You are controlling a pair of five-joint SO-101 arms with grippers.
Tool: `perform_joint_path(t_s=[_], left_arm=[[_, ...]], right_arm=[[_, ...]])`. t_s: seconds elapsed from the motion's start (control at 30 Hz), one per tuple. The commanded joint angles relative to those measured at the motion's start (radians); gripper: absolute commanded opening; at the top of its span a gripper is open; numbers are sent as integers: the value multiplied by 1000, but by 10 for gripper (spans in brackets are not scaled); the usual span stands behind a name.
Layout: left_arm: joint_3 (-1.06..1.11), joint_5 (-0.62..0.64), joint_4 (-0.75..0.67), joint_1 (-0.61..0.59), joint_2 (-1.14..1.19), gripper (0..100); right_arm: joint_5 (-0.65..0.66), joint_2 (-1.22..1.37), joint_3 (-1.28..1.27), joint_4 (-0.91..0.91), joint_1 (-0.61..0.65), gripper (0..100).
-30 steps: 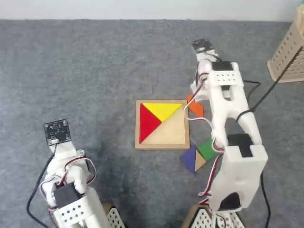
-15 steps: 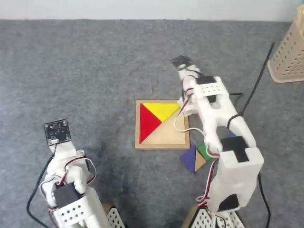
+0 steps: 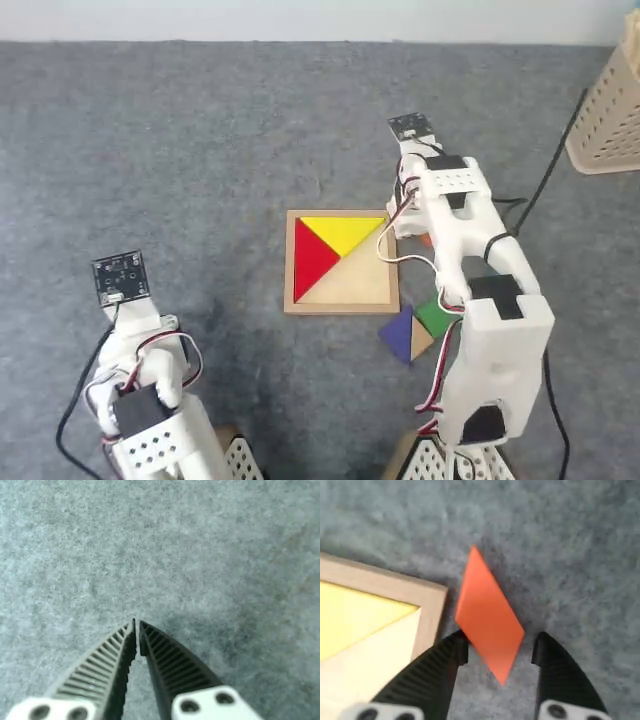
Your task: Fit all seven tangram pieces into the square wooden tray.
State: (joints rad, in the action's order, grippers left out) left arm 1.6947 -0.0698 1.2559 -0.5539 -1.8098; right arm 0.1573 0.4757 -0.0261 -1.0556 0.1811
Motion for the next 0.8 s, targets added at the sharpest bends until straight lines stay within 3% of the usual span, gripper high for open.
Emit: perform_joint_path(t_s=[0.0, 0.47, 0.6, 0.7, 0.77], left_arm=[[-8, 9, 3, 3, -3, 13], [-8, 9, 3, 3, -3, 13], [-8, 9, 3, 3, -3, 13], [-8, 9, 3, 3, -3, 13], [-8, 9, 3, 3, -3, 13]], right_arm=[[64, -7, 89, 10, -28, 235], [350, 71, 92, 94, -13, 224], [342, 73, 92, 94, -21, 104], [267, 71, 97, 84, -35, 2], [203, 62, 118, 42, -50, 18]])
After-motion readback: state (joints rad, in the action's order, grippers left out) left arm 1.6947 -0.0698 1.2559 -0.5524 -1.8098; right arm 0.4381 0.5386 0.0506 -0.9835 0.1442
